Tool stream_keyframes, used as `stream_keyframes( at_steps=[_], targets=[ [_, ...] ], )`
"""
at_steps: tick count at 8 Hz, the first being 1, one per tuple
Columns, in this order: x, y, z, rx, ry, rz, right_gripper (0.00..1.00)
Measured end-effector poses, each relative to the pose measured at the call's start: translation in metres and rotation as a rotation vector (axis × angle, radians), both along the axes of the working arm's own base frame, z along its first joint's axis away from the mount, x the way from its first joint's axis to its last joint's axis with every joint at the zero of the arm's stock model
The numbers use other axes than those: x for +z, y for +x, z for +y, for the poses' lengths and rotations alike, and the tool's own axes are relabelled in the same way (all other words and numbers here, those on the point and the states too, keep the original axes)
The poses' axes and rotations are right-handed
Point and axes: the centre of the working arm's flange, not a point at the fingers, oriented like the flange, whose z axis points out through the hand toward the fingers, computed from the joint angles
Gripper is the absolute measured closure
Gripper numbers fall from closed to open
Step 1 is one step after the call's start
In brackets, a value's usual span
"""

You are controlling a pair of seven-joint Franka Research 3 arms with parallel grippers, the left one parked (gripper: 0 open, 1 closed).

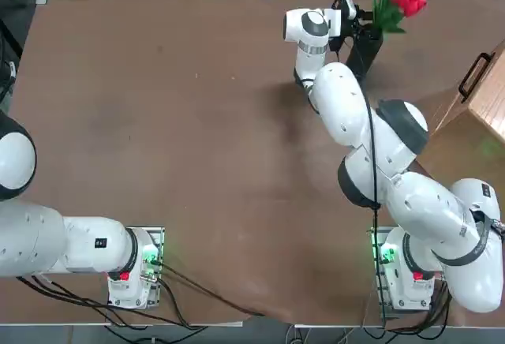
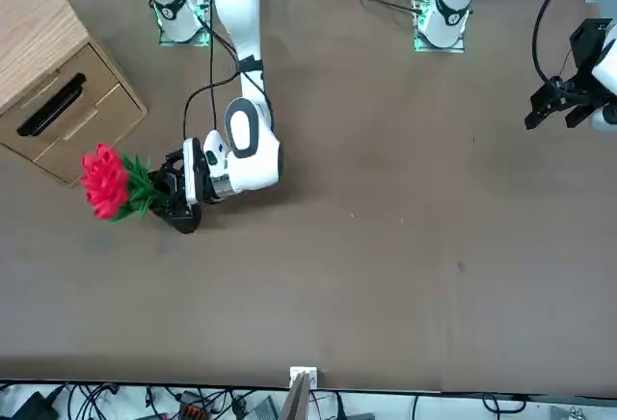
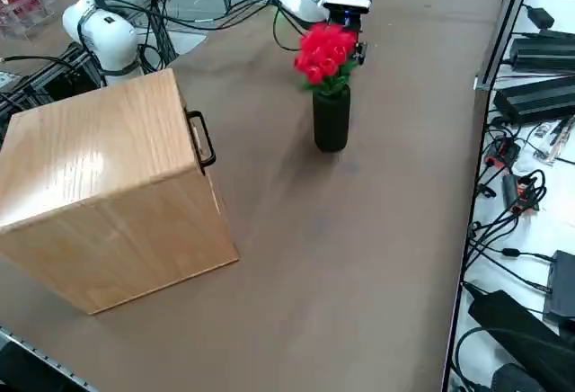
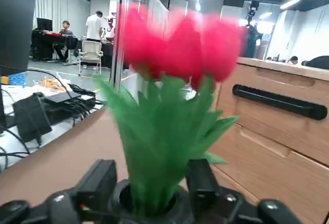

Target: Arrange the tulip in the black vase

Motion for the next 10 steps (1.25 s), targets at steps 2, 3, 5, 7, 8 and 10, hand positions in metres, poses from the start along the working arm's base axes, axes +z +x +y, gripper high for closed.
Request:
stream_keyframes(
  at_steps=[2,3,5,7,8,10],
  targets=[
    [0.015,-0.001,0.021,0.013,0.024,-0.016,0.0],
    [0.028,-0.002,0.035,0.016,0.055,-0.01,0.0],
    [0.059,-0.007,0.068,0.039,0.159,0.045,0.0],
    [0.087,-0.009,0.093,0.095,0.279,0.137,0.0],
    [0.099,-0.011,0.105,0.139,0.33,0.203,0.0],
    [0.143,-0.013,0.12,0.274,0.421,0.383,0.0]
  ],
)
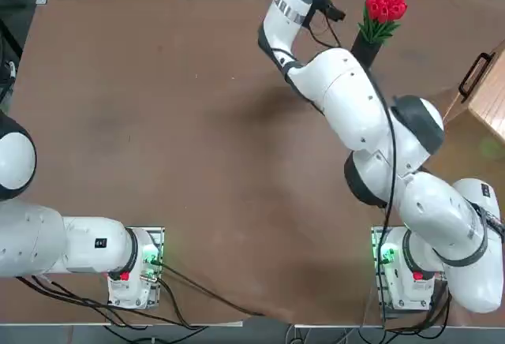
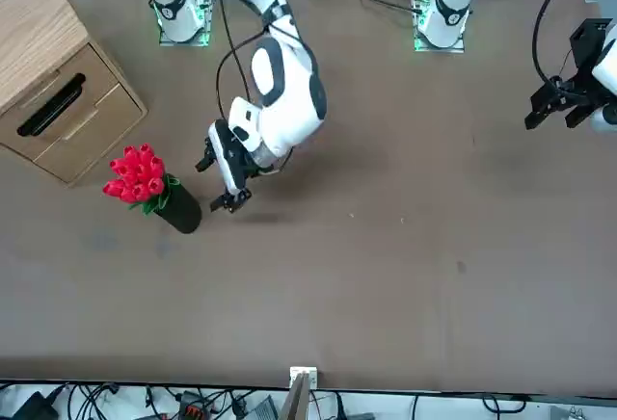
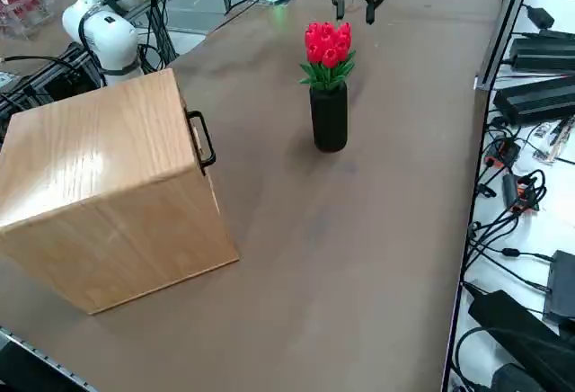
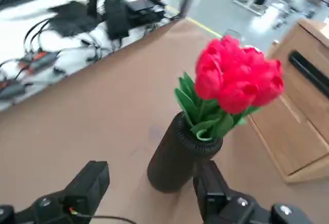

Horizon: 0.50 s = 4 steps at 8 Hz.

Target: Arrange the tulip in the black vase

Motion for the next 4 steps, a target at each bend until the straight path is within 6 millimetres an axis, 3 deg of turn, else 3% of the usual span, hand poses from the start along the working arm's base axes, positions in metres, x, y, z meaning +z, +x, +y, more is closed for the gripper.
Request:
stream_keyframes(
  at_steps=[2,4],
  targets=[
    [0.044,0.004,-0.015,0.14,0.056,0.16,0.0],
    [0.091,0.017,-0.052,0.241,0.171,0.272,0.0]
  ],
)
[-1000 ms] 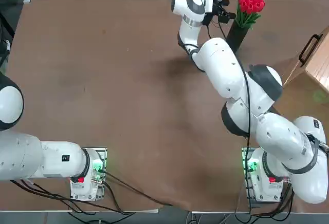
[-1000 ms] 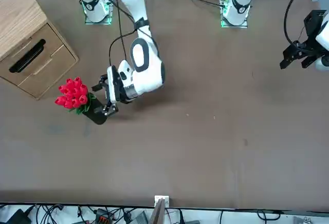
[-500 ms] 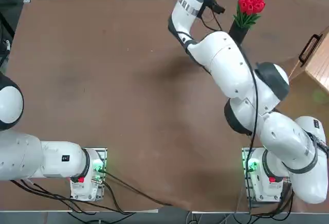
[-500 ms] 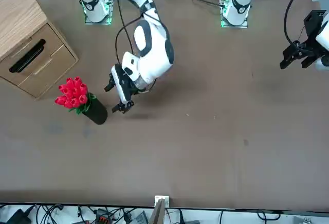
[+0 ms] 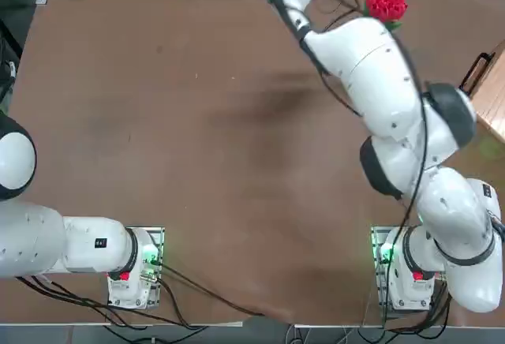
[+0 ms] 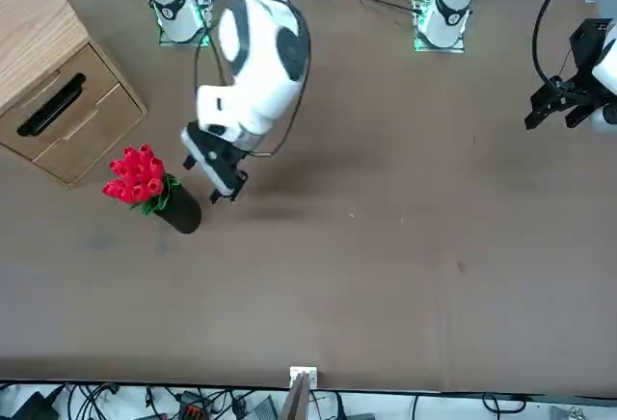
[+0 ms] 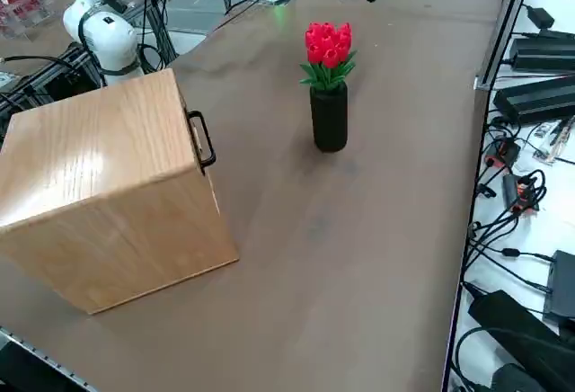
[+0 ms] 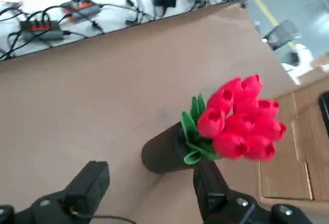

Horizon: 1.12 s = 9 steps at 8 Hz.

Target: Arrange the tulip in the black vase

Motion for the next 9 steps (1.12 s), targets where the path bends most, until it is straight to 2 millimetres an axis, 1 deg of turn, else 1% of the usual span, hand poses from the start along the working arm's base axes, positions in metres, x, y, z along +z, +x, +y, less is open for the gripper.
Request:
stream_keyframes(
  at_steps=[1,2,3,4,5,6,7,9],
  targets=[
    [0.025,0.009,-0.029,0.044,0.06,0.048,0.0],
    [0.05,0.019,-0.064,0.09,0.127,0.091,0.0],
    [0.074,0.029,-0.107,0.136,0.197,0.128,0.0],
    [0.093,0.037,-0.155,0.183,0.256,0.161,0.0],
    [0.105,0.043,-0.199,0.228,0.295,0.193,0.0],
    [0.108,0.045,-0.235,0.269,0.32,0.228,0.0],
    [0.106,0.045,-0.259,0.306,0.334,0.262,0.0],
    [0.103,0.041,-0.293,0.381,0.357,0.315,0.0]
  ],
)
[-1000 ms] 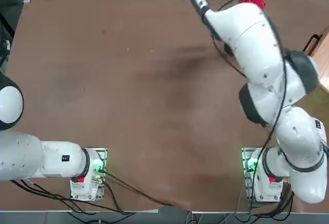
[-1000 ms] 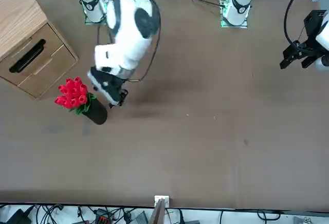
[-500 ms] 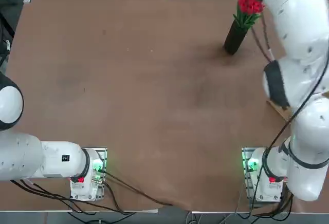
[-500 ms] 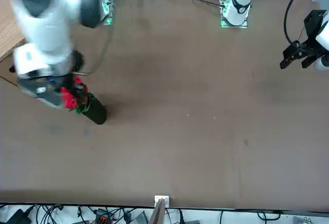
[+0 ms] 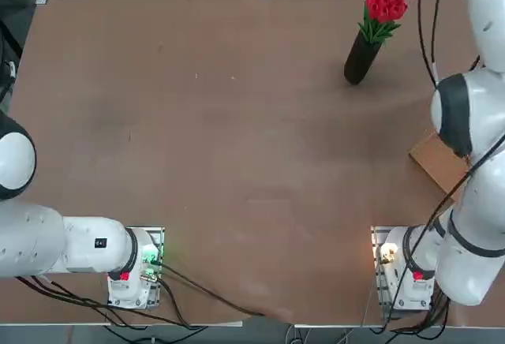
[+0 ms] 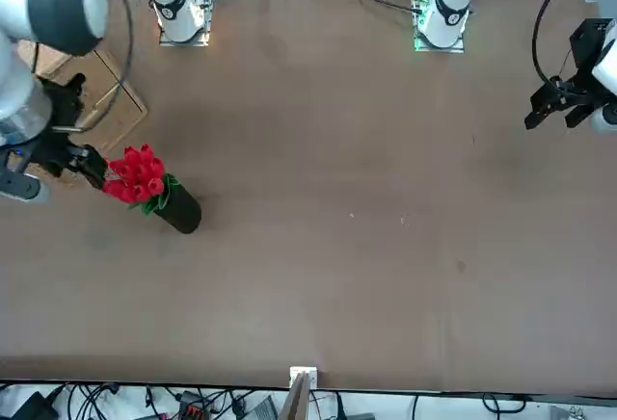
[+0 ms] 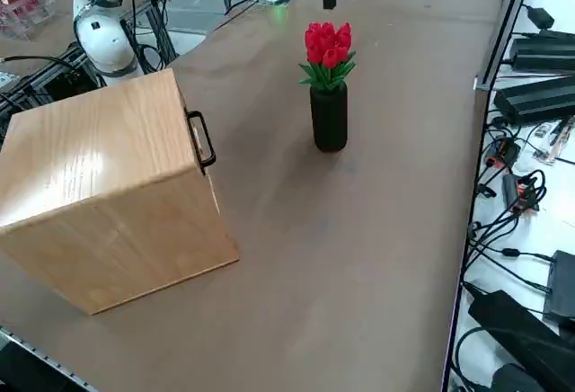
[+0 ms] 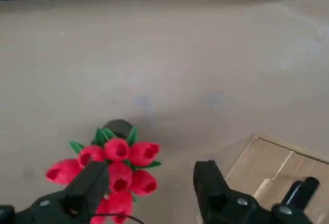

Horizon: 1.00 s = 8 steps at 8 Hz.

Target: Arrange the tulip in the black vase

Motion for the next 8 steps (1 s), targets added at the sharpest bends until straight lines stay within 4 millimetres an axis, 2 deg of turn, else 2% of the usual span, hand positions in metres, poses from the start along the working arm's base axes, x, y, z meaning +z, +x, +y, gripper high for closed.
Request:
stream_keyframes(
  at_steps=[5,8],
  targets=[
    [0.012,-0.011,-0.08,0.038,0.073,0.013,0.0],
    [0.006,-0.01,-0.118,0.028,0.173,0.019,0.0]
  ],
)
